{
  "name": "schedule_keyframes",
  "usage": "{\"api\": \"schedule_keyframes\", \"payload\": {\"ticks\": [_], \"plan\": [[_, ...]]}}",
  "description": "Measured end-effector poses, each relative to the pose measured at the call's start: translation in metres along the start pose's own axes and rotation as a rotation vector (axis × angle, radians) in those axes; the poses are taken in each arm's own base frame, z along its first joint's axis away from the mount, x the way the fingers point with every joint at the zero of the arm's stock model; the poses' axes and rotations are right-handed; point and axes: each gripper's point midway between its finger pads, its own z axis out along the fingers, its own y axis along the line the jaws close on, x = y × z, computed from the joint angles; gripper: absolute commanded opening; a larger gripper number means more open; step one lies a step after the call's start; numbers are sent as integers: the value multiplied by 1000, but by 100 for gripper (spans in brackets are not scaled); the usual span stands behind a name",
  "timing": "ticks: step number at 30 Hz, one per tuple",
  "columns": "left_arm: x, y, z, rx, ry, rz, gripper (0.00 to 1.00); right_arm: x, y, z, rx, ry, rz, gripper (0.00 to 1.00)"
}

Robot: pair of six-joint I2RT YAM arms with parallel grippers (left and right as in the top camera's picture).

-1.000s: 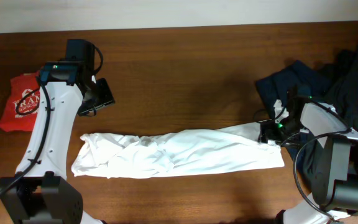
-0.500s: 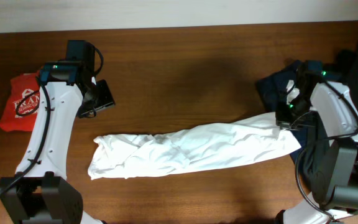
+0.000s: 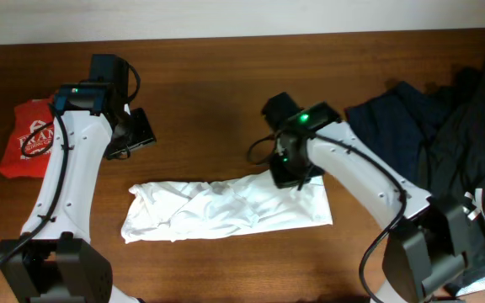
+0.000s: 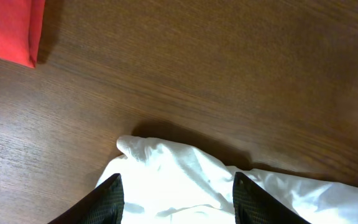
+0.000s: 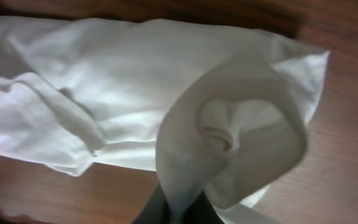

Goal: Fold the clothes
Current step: 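Grasp the strip's right end with the right gripper and fold it leftward, then grasp the strip's left end with the left gripper and fold it rightward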

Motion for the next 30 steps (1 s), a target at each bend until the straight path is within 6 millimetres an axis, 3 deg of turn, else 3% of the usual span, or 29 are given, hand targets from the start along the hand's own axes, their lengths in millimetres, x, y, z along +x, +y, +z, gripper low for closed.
{"api": "schedule_keyframes", "payload": {"ticks": [6,9,13,15,19,22,23,25,27,30], "plan": [[1,1,0,-3,6,0,56,-8,34,15,-63,-15,-14,17],[2,1,0,-3,6,0,56,-5,42,14,-105,-2,-10,54],[2,1,0,-3,6,0,56,-9,71,9,-262,-6,-61,56],[2,1,0,-3,8,0,56,-8,72,9,-273,-2,-74,56],[9,4,0,-16,35,5,70,-3,36,13,-131,27,-13,55],[25,10,-1,-34,104,60,83,1,-8,13,-14,61,87,55],[35,11,1,-31,146,107,87,6,-36,11,49,90,161,56],[48,12,11,-20,195,158,92,11,-68,8,102,119,254,57],[79,18,34,-8,307,219,92,17,-92,6,130,146,328,59],[108,29,58,37,409,250,92,19,-108,4,150,153,371,63]]}}
